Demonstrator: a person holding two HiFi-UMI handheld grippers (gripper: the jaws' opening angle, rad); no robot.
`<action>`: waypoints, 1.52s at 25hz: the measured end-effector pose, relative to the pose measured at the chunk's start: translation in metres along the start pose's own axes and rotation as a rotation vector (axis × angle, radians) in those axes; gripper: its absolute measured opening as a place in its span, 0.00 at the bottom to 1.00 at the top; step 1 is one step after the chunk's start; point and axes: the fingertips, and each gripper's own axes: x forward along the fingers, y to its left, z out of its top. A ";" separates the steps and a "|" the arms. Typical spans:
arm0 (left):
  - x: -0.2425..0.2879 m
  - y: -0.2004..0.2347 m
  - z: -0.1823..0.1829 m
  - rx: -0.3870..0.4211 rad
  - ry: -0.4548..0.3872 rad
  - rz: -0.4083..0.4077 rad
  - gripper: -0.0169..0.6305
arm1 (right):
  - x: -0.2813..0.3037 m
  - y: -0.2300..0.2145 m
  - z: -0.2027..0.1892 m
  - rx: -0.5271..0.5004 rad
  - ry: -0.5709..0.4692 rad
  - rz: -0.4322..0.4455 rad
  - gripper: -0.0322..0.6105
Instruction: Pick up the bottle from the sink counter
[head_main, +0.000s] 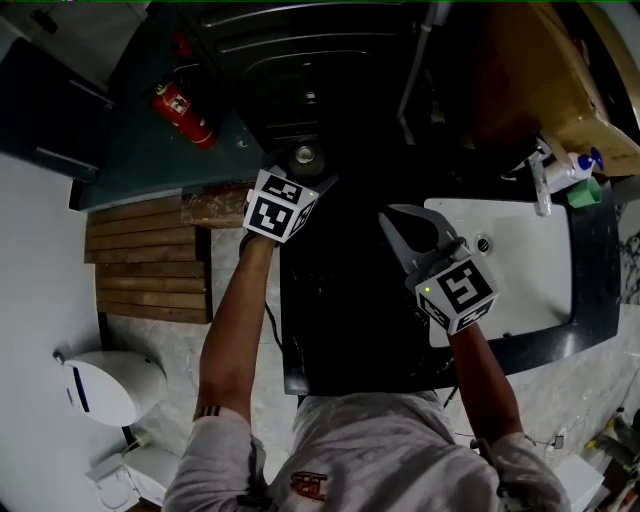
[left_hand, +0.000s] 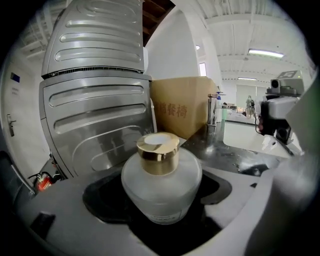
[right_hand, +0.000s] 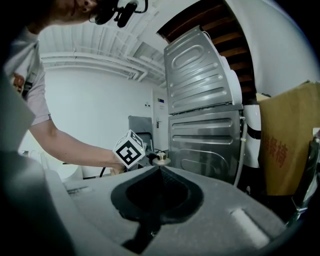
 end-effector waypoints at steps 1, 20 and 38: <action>0.001 0.000 0.001 0.000 -0.002 -0.005 0.61 | 0.000 -0.001 -0.001 0.003 0.001 -0.001 0.05; -0.019 -0.020 0.008 0.045 -0.018 -0.018 0.54 | -0.009 -0.002 -0.005 0.016 -0.005 -0.026 0.05; -0.135 -0.122 0.060 0.050 -0.200 -0.033 0.54 | -0.055 0.037 0.042 -0.046 -0.106 -0.016 0.05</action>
